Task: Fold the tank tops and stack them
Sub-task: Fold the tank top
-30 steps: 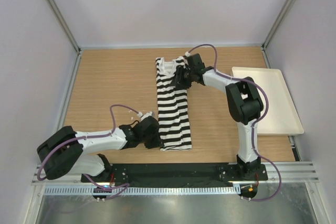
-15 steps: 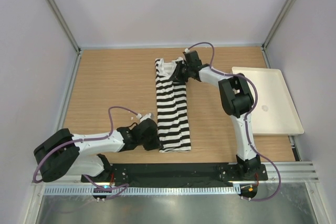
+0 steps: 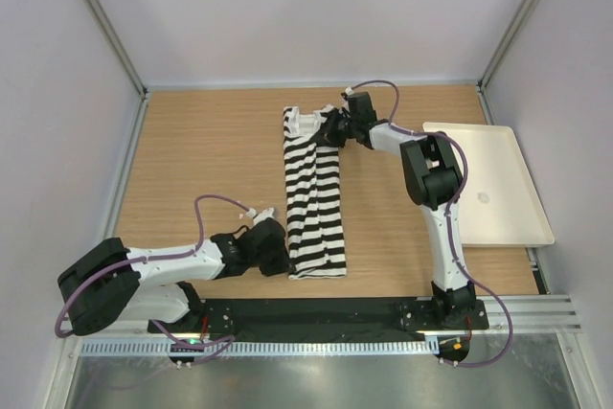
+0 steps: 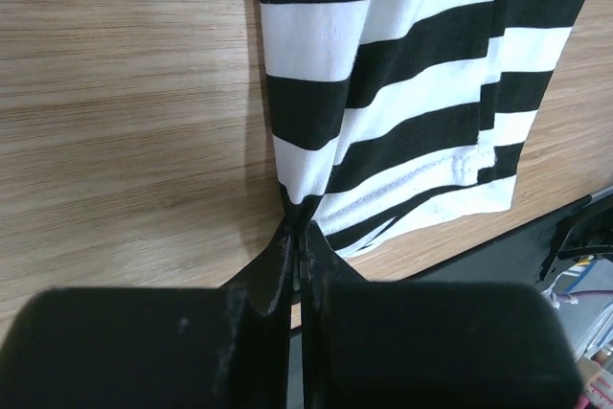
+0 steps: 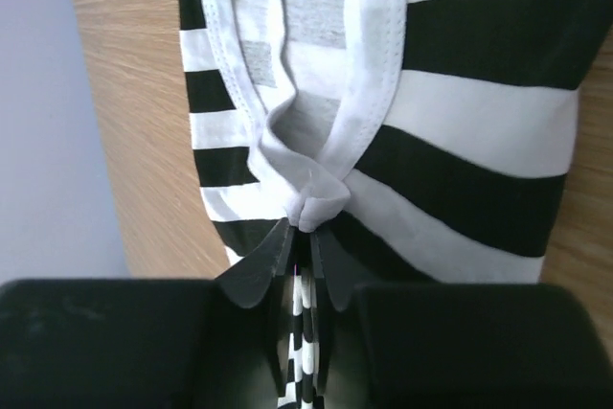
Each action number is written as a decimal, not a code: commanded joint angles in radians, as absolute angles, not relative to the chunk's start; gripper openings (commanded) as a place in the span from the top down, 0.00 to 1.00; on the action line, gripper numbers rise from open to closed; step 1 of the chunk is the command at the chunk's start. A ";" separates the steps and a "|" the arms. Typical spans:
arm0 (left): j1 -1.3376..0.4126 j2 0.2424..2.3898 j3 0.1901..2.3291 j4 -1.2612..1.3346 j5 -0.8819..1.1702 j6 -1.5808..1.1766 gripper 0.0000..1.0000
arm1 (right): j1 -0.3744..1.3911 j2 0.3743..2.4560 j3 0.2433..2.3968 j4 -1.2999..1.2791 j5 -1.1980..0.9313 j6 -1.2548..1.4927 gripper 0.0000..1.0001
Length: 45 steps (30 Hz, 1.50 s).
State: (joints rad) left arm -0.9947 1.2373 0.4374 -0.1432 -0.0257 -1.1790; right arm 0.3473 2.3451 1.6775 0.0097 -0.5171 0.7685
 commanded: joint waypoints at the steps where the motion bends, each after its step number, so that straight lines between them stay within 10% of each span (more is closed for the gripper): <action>1: -1.006 1.220 0.414 -0.242 -0.043 -1.174 0.99 | 0.337 2.378 1.709 0.087 -0.525 0.790 0.81; 16: -1.005 1.111 0.523 -0.368 -0.121 -1.137 0.46 | 0.354 2.116 1.591 -0.084 -0.376 0.638 0.47; 45: -0.692 1.382 0.701 -0.227 0.112 -0.905 0.56 | 0.785 1.381 0.693 -0.222 -0.137 0.741 0.59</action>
State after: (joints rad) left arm -0.6979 1.3792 0.6765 -0.2775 0.0826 -0.9291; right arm 0.7662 1.4246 0.6930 -0.2703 -0.1703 0.6994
